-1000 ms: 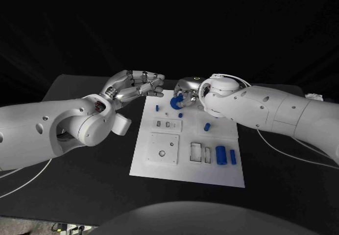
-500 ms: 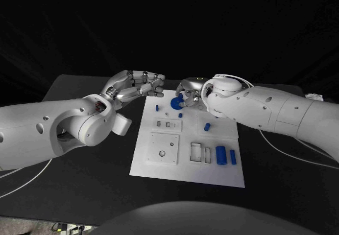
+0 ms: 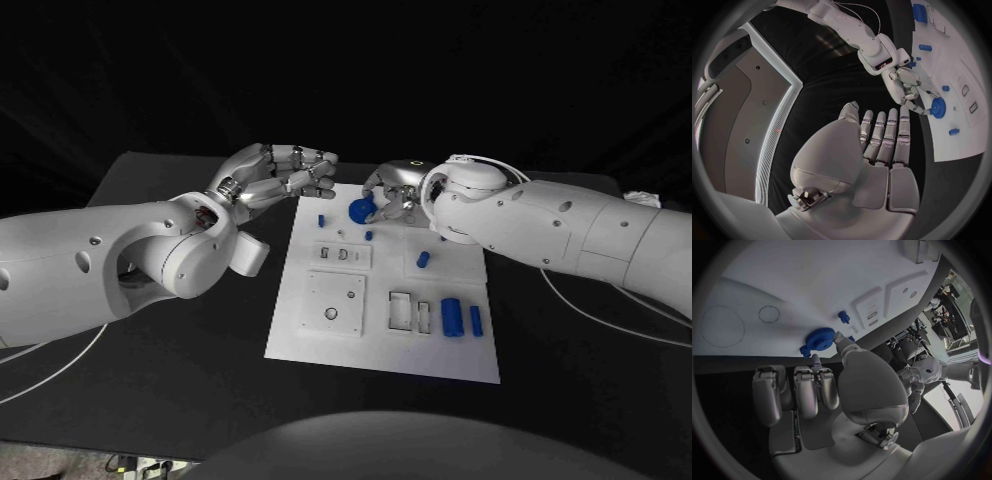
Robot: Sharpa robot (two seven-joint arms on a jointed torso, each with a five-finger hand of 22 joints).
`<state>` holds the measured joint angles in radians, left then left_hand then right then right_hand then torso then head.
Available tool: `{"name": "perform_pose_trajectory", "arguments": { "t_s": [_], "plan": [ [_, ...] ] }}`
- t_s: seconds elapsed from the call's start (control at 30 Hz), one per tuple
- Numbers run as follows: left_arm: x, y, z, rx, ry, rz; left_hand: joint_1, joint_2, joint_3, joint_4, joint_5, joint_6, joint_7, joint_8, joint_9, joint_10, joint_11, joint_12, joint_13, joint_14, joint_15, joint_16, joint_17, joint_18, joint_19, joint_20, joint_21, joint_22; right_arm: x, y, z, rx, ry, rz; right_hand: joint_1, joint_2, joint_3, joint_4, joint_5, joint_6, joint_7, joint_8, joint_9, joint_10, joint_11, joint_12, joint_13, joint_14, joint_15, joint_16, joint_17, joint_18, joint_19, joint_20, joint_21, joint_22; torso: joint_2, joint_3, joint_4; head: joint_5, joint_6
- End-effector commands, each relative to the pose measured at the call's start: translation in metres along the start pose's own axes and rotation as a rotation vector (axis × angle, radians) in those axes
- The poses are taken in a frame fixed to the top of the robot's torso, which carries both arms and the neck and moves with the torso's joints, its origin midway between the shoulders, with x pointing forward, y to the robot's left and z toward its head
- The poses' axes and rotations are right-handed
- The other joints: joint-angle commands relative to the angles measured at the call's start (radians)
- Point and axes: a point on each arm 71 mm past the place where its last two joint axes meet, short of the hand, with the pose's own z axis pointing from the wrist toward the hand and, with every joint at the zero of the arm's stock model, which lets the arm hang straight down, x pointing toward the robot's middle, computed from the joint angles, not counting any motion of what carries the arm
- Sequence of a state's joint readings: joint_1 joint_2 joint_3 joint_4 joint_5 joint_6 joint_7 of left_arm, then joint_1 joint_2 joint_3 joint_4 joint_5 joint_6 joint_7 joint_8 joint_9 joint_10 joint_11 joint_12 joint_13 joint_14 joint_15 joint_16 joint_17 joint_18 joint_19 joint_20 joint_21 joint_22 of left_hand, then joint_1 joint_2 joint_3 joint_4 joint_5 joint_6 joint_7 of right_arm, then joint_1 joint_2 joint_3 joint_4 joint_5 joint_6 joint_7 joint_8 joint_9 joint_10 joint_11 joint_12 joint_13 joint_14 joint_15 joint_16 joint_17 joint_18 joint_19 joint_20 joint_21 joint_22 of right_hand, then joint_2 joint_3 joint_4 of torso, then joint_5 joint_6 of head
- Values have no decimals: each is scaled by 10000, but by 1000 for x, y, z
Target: Assemble the parts on the task board
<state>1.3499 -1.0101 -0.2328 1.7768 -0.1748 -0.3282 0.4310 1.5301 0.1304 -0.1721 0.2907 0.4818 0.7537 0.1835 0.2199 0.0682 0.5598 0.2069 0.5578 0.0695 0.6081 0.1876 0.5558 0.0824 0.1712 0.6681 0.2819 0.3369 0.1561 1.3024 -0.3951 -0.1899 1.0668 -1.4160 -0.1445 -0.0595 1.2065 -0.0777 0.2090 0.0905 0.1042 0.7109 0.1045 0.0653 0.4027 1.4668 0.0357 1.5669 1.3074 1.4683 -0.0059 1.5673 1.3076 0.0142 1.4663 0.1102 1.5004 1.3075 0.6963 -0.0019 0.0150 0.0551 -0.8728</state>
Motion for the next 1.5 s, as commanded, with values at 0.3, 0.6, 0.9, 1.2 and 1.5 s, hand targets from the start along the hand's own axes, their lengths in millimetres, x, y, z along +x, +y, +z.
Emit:
{"name": "perform_pose_trajectory", "arguments": {
  "t_s": [0.3, 0.6, 0.9, 1.2, 1.5],
  "plan": [
    [1, 0, 0, 3, 105, -78, -20, 105, -11, 18, 42, 7, 55, 58, -12, 33, 69, 39, -16, 0, 71, 45, -17, -96, 81, 2, -14, -7, -15, -17, -22, -553, -1802, 625, -1, 277, -161, 96, 540, 385, -70, 92, -143, 1040, -143, 39, 2634, 1025, -137, 35, 2632, 141, 111, -143, -169, 2260, -4, -3, -4, 17, 35],
    [0, 2, 1, -23, 71, -62, -19, 120, -7, 19, 46, 7, 56, 62, -12, 33, 71, 40, -17, -2, 72, 50, -19, -98, 81, 1, -14, -7, -49, -56, -70, -33, -2746, 1508, 623, 222, 879, -229, 3808, 1148, -37, 283, -263, -876, -234, -1979, 927, 329, -250, -633, 1929, 450, -956, -275, -1325, 1821, -19, -18, -19, -44, 55],
    [1, 4, 1, -53, 104, -89, -13, 131, -2, 15, 50, 4, 56, 64, -13, 30, 69, 41, -19, -5, 73, 53, -22, -100, 82, 0, -13, -7, -49, -97, -123, 788, -2715, 2197, 482, 28, 683, -11, 993, 1051, -71, 259, -270, -1545, -202, -3194, -66, -617, -219, -1758, 781, 685, -1819, -235, -2456, 1433, -3, 23, 3, -49, 158],
    [4, 8, 2, -102, 187, -148, 0, 143, 6, 10, 57, 1, 54, 67, -14, 28, 70, 41, -20, -8, 74, 58, -25, -103, 82, -1, -12, -6, -25, -131, -155, 1016, -2426, 4153, 940, 0, 778, -144, 3596, 671, -297, 282, -16, 322, -378, -738, 1935, 323, -340, -685, 1847, 533, -1286, -346, -1979, 1704, -20, -2, -1, -254, 273],
    [7, 14, 2, -177, 283, -238, 4, 163, 13, 14, 60, -5, 58, 69, -15, 25, 76, 43, -22, -13, 75, 62, -29, -105, 82, -3, -12, -6, 11, -153, -161, 729, -2740, 5237, 1114, 155, 99, 147, 1485, -1235, -756, 1164, 1671, 1040, -627, 39, 2634, 1025, -529, 35, 2632, 285, -432, -550, -891, 2073, -22, 55, -1, -349, 454]
  ]
}}
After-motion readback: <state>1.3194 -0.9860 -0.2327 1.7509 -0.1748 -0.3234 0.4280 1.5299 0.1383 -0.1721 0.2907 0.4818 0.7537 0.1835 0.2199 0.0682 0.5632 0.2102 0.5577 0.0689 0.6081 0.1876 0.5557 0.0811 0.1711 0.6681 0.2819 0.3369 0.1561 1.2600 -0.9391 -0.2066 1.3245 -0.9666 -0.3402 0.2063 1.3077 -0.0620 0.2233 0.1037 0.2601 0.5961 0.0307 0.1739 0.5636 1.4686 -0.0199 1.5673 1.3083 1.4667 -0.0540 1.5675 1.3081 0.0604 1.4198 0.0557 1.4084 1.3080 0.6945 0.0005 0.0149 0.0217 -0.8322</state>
